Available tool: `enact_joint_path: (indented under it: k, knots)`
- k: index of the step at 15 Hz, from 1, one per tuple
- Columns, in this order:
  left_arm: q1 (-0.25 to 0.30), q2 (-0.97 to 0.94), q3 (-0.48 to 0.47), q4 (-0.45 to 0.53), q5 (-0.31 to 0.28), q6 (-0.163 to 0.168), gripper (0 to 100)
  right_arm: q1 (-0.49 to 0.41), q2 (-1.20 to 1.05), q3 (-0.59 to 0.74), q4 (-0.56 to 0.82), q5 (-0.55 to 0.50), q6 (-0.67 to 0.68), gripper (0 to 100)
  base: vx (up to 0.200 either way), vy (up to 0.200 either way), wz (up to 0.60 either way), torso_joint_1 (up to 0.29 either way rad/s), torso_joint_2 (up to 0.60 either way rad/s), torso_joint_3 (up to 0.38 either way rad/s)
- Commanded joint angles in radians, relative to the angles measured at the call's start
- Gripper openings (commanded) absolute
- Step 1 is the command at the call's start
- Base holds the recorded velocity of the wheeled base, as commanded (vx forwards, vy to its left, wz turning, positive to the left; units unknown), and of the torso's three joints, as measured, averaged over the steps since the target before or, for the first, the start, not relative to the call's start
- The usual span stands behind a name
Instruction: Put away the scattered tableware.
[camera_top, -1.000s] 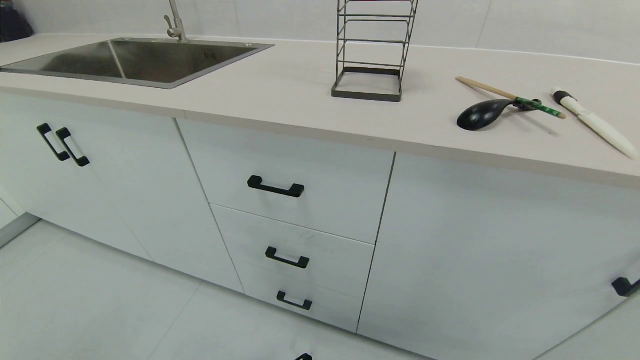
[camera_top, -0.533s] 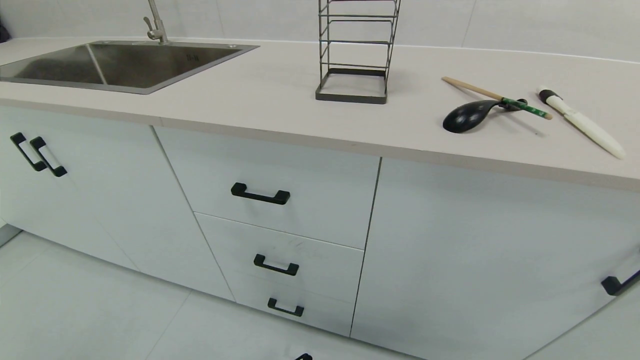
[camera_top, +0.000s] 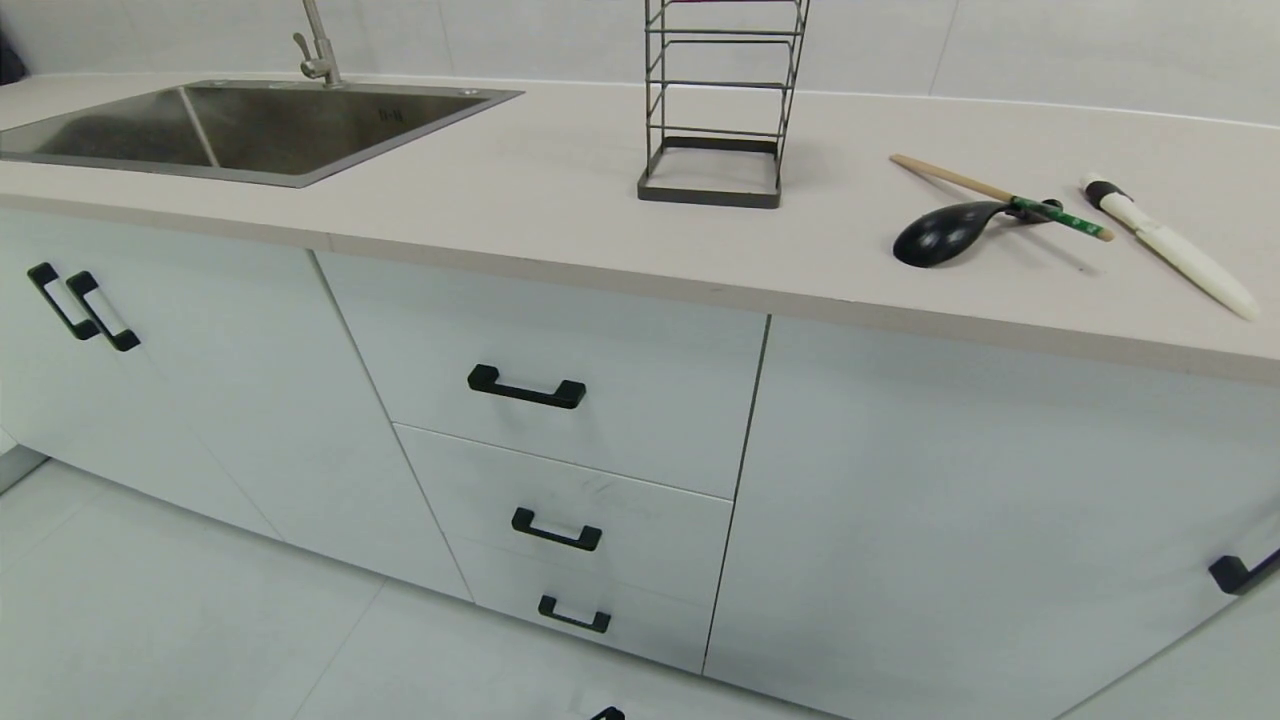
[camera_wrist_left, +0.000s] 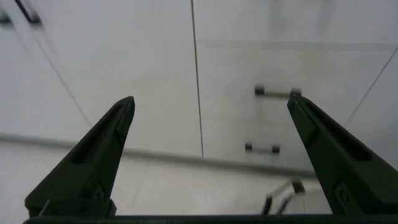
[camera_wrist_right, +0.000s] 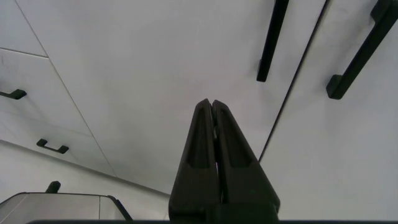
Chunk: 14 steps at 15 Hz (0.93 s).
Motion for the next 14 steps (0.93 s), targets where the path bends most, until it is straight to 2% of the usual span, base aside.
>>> enact_joint_path:
  k: [1, 3, 4, 5, 6, 7, 8, 9, 10, 12, 14]
  knots:
    - [-0.009, 0.095, -0.177, -0.221, -0.128, 0.043, 100, -0.001, 0.001, 0.0, -0.001, 0.0, 0.0, 0, 0.0, 0.0, 0.0, 0.0, 0.0, 0.0]
    - [-0.009, 0.178, -0.239, -0.09, -0.276, 0.081, 100, 0.001, 0.001, 0.0, -0.001, 0.002, 0.0, 0, 0.0, 0.0, 0.0, 0.0, 0.0, 0.0]
    - [-0.011, 0.222, -0.24, -0.04, -0.355, 0.121, 100, 0.001, 0.001, 0.0, -0.001, 0.002, 0.0, 0, 0.0, 0.0, 0.0, 0.0, 0.0, 0.0]
    - [-0.011, 0.286, -0.24, -0.018, -0.405, 0.198, 100, 0.001, 0.001, 0.0, -0.001, 0.002, 0.0, 0, 0.0, 0.0, 0.0, 0.0, 0.0, 0.0]
    - [-0.011, 0.345, -0.245, -0.017, -0.411, 0.299, 100, 0.001, 0.001, 0.0, -0.001, 0.0, 0.0, 0, 0.0, 0.0, 0.0, 0.0, 0.0, 0.0]
    - [-0.015, 0.426, -0.266, -0.017, -0.415, 0.452, 100, 0.001, 0.001, 0.0, -0.001, 0.0, 0.0, 0, 0.0, 0.0, 0.0, 0.0, 0.0, 0.0]
    - [-0.02, 0.477, -0.278, -0.017, -0.418, 0.549, 100, 0.001, 0.001, 0.0, -0.001, 0.002, 0.0, 0, 0.0, 0.0, 0.0, 0.0, 0.0, 0.0]
    - [-0.027, 0.526, -0.283, -0.017, -0.418, 0.62, 100, 0.001, 0.001, 0.0, -0.001, 0.0, 0.0, 0, 0.0, 0.0, 0.0, 0.0, 0.0, 0.0]
    - [-0.037, 0.609, -0.283, -0.012, -0.418, 0.713, 100, 0.001, 0.001, 0.0, -0.001, 0.0, 0.0, 0, 0.0, 0.0, 0.0, 0.0, 0.0, 0.0]
    - [-0.057, 0.676, -0.271, 0.016, -0.419, 0.767, 100, 0.001, 0.001, 0.0, -0.001, 0.0, 0.0, 0, 0.0, 0.0, 0.0, 0.0, 0.0, 0.0]
    - [-0.129, 0.773, -0.214, 0.066, -0.37, 0.793, 100, 0.001, 0.001, 0.0, -0.001, 0.0, 0.0, 0, 0.0, 0.0, 0.0, 0.0, 0.0, 0.0]
